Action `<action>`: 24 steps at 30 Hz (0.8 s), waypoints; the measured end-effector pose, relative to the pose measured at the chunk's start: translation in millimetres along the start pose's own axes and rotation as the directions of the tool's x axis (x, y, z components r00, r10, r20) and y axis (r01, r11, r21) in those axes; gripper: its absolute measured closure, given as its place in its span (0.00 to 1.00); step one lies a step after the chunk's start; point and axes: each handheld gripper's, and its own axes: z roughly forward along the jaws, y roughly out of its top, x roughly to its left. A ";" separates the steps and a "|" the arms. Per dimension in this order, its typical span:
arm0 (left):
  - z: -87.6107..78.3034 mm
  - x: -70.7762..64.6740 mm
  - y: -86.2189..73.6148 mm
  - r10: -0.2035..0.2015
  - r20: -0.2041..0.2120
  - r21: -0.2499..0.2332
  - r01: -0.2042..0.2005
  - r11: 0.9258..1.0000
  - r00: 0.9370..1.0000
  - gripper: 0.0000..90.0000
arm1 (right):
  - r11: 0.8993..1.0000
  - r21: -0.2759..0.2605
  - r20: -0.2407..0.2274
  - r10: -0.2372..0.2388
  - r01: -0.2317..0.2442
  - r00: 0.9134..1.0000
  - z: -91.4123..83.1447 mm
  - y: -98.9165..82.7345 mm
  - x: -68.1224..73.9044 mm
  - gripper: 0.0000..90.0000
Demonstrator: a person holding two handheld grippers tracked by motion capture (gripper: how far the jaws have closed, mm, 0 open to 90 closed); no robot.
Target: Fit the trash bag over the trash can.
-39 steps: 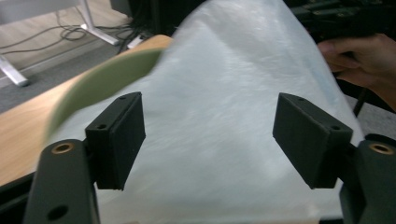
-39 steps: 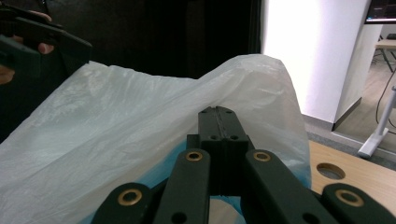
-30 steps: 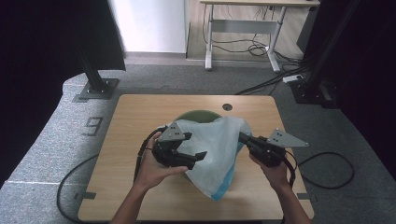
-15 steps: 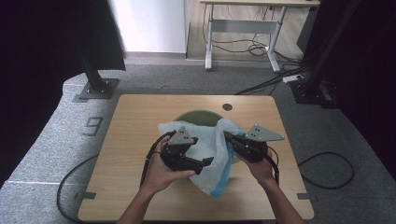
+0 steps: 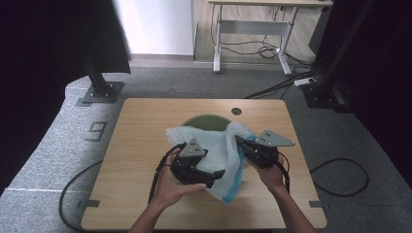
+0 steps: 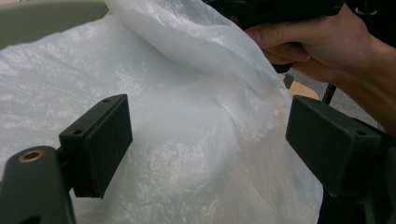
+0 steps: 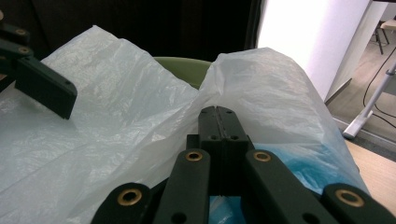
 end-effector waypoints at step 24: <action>26.4 -21.0 7.6 -0.053 -0.069 -0.031 0.051 0.998 0.996 0.16 | 1.000 0.004 0.067 -0.011 0.011 0.998 3.5 -0.7 4.5 0.99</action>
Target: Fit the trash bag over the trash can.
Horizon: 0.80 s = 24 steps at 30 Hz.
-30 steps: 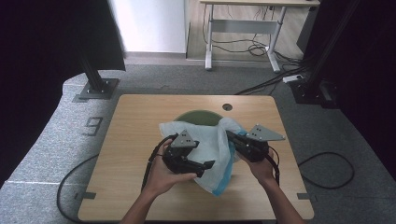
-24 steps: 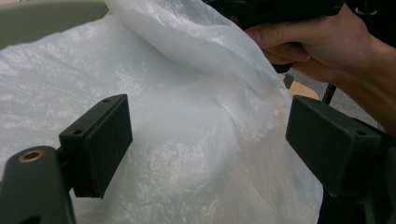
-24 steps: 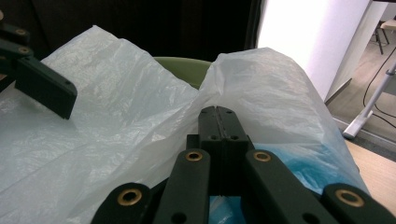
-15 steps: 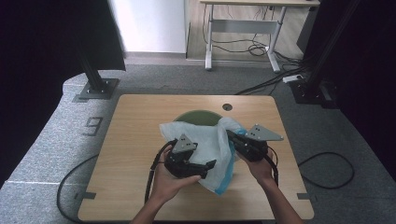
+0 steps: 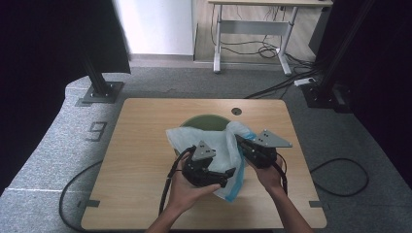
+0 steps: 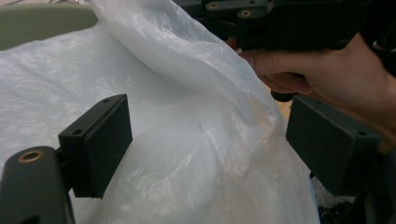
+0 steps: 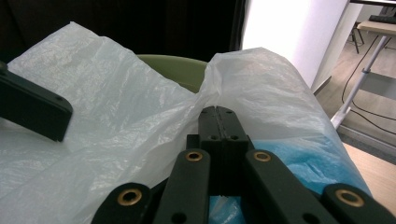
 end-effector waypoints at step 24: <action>-8.3 23.6 6.2 0.005 0.159 -0.049 0.003 0.999 0.987 0.99 | 0.999 -0.033 -0.026 0.017 -0.018 1.000 -17.9 -1.5 -7.7 0.94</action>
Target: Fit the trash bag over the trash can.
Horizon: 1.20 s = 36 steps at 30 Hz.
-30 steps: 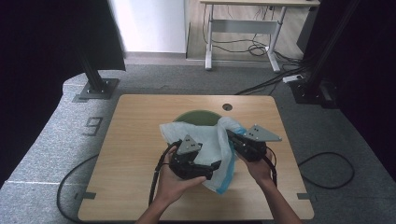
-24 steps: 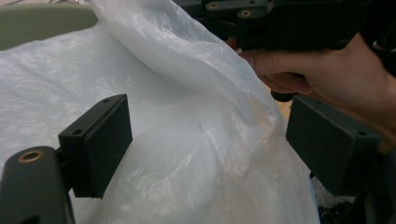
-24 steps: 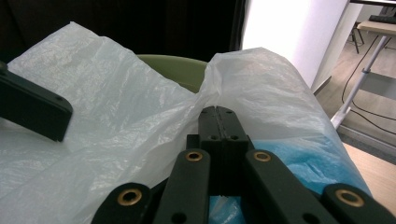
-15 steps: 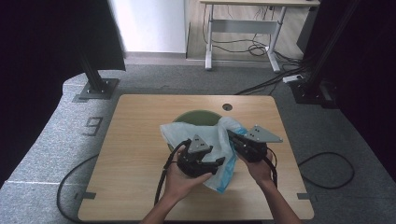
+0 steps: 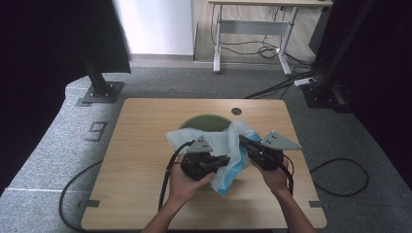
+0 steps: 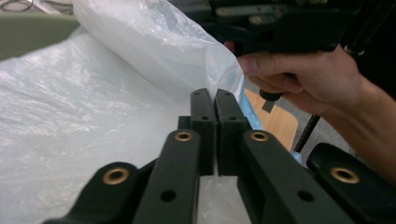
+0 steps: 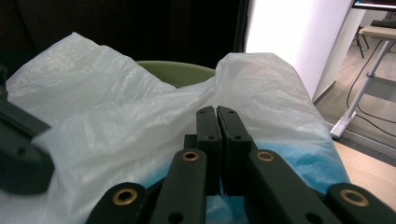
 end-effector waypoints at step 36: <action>-44.0 51.5 3.0 -0.126 -0.041 -0.125 0.120 0.985 0.991 1.00 | 0.997 -0.040 0.013 0.070 -0.069 0.997 -38.6 -10.7 -14.0 0.57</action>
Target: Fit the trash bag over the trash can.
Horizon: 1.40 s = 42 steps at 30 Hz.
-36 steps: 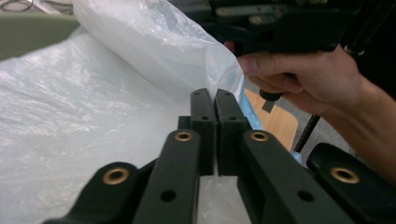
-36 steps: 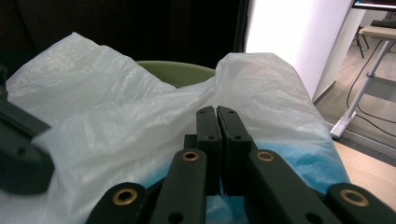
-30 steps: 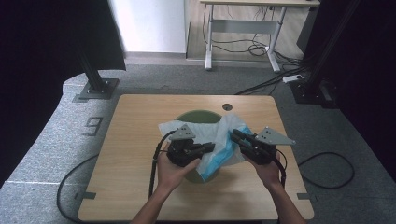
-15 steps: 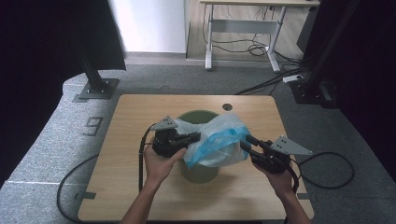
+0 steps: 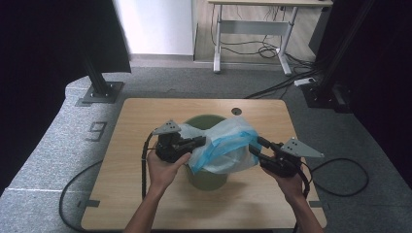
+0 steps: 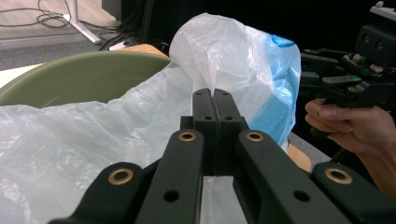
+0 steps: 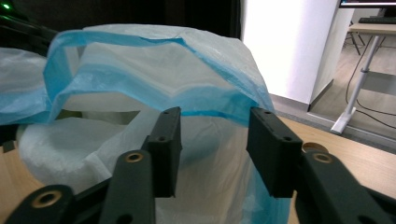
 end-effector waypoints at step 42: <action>5.9 -2.9 -2.4 0.012 0.039 0.004 -0.012 1.000 0.999 1.00 | 0.996 0.059 0.075 0.059 -0.063 0.995 37.7 9.2 -0.3 0.98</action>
